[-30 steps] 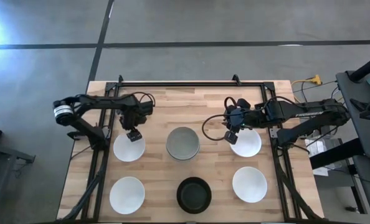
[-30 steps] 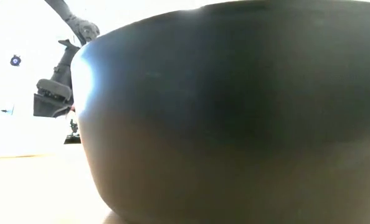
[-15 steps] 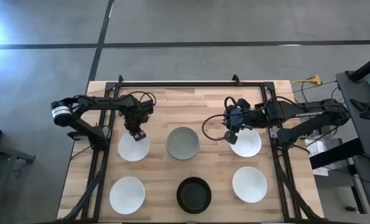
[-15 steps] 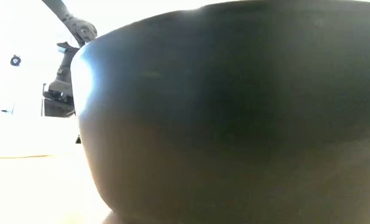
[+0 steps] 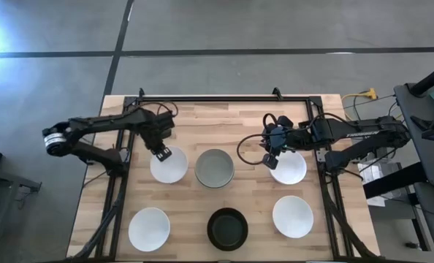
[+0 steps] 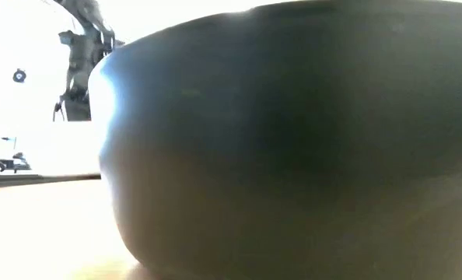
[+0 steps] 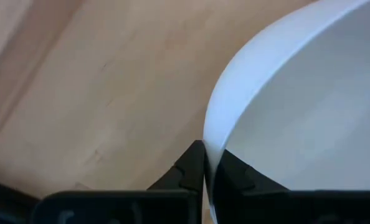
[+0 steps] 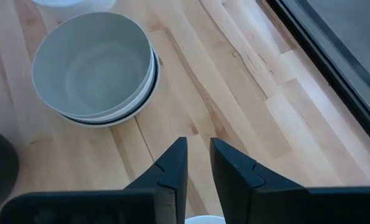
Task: Nest bowls inside each other
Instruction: Stack the white bowl on top of the light gray bowl
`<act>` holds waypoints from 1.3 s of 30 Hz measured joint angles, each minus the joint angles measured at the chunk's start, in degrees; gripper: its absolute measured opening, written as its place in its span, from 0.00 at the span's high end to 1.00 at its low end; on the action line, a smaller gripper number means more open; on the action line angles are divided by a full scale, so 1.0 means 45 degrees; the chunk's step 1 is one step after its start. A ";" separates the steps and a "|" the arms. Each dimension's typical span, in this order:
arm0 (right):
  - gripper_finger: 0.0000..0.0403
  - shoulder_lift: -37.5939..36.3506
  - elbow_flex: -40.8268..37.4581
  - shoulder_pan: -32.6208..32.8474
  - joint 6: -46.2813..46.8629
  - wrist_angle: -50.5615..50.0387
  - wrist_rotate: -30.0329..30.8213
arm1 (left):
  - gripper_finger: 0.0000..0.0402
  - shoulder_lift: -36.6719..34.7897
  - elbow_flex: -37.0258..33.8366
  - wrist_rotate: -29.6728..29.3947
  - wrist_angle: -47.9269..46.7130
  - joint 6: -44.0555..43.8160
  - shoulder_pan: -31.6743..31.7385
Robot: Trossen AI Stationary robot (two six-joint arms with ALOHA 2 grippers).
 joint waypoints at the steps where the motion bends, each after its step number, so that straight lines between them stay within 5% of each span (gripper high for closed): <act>1: 0.84 0.0000 0.0000 0.0000 0.0000 0.0008 0.0000 | 1.00 -0.0328 0.0173 0.0006 -0.0175 -0.0092 -0.0023; 8: 0.84 0.0006 0.0005 0.0000 -0.0058 0.0048 -0.0020 | 1.00 -0.2651 0.1708 0.0026 -0.0626 -0.1924 -0.0131; 15: 0.84 0.0112 0.0001 0.0000 -0.0087 0.0065 0.0006 | 1.00 -0.3242 0.3106 0.1049 0.2533 -0.4183 -0.1077; 26: 0.84 0.0001 0.0005 0.0000 -0.0045 -0.0651 0.0014 | 1.00 0.1775 0.6313 0.1952 0.2706 -0.4214 -0.2783; 39: 0.84 -0.1088 0.0005 0.0000 0.0537 -0.1400 0.0019 | 1.00 0.6730 1.0669 0.1340 -0.1679 -0.2034 -0.2945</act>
